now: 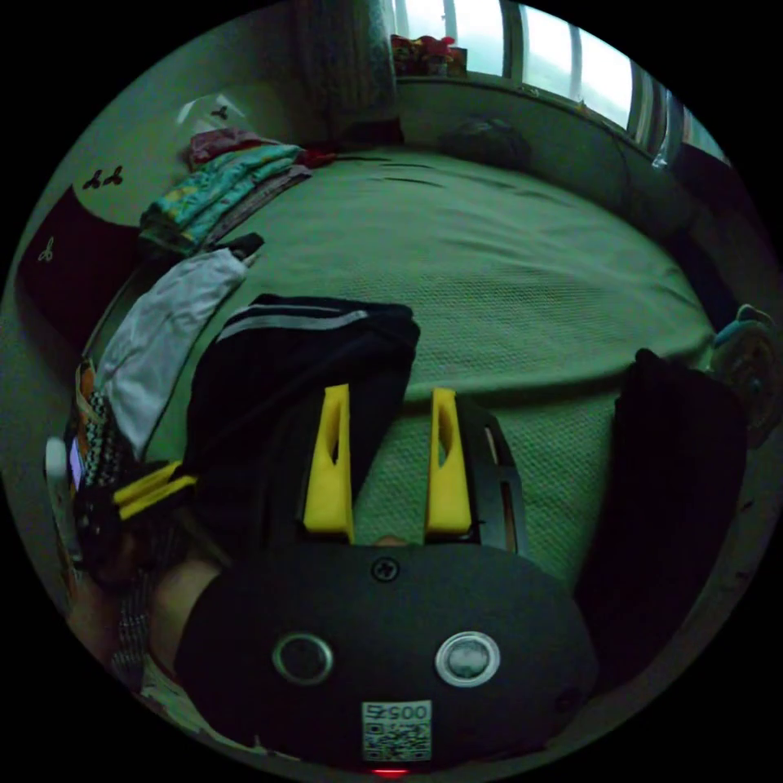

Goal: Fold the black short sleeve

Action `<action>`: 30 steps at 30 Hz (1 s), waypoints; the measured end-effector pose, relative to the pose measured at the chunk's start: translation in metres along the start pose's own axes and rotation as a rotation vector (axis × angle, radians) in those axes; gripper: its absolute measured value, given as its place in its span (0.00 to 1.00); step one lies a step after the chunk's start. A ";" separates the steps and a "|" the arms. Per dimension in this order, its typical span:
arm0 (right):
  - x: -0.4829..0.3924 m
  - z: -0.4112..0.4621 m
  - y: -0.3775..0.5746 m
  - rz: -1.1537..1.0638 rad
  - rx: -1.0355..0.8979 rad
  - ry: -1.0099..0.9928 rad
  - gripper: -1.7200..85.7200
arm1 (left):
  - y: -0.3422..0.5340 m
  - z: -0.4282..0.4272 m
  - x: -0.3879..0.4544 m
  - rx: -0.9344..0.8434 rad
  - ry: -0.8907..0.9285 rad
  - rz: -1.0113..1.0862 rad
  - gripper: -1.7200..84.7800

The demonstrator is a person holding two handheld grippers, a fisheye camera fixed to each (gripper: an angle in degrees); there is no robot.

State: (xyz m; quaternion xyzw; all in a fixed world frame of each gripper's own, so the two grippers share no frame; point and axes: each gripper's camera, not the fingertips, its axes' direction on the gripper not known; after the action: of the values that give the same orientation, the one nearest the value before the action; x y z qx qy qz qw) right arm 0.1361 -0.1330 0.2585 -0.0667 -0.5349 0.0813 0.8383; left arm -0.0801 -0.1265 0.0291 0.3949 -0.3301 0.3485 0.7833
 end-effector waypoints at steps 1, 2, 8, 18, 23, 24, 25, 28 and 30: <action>0.003 0.003 -0.004 0.013 -0.013 -0.011 0.17 | 0.000 -0.002 0.003 0.004 0.009 -0.005 0.09; 0.007 0.010 -0.009 0.030 -0.029 -0.038 0.17 | 0.001 -0.004 0.006 0.008 0.019 -0.014 0.09; 0.014 0.002 -0.005 0.128 0.009 -0.113 0.09 | 0.004 -0.021 0.025 0.044 0.035 -0.064 0.08; 0.001 -0.115 0.027 -0.018 0.172 -0.007 0.03 | 0.012 -0.096 0.074 0.116 0.081 -0.014 0.08; 0.002 -0.166 0.044 -0.059 0.218 0.086 0.03 | 0.019 -0.140 0.123 0.177 0.111 0.055 0.08; 0.005 -0.179 0.049 -0.058 0.228 0.098 0.02 | 0.020 -0.145 0.128 0.186 0.116 0.063 0.08; 0.006 -0.186 0.051 -0.059 0.235 0.106 0.02 | 0.022 -0.155 0.140 0.205 0.122 0.079 0.08; 0.018 -0.222 0.062 -0.068 0.283 0.167 0.02 | 0.024 -0.183 0.174 0.268 0.137 0.133 0.08; 0.035 -0.251 0.067 -0.049 0.304 0.209 0.02 | 0.022 -0.199 0.196 0.308 0.142 0.181 0.08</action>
State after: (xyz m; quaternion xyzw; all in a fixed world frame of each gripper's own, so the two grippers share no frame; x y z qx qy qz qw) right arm 0.3742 -0.0665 0.1710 0.0656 -0.4279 0.1334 0.8915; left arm 0.0556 0.1080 0.0998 0.4532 -0.2507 0.4910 0.7005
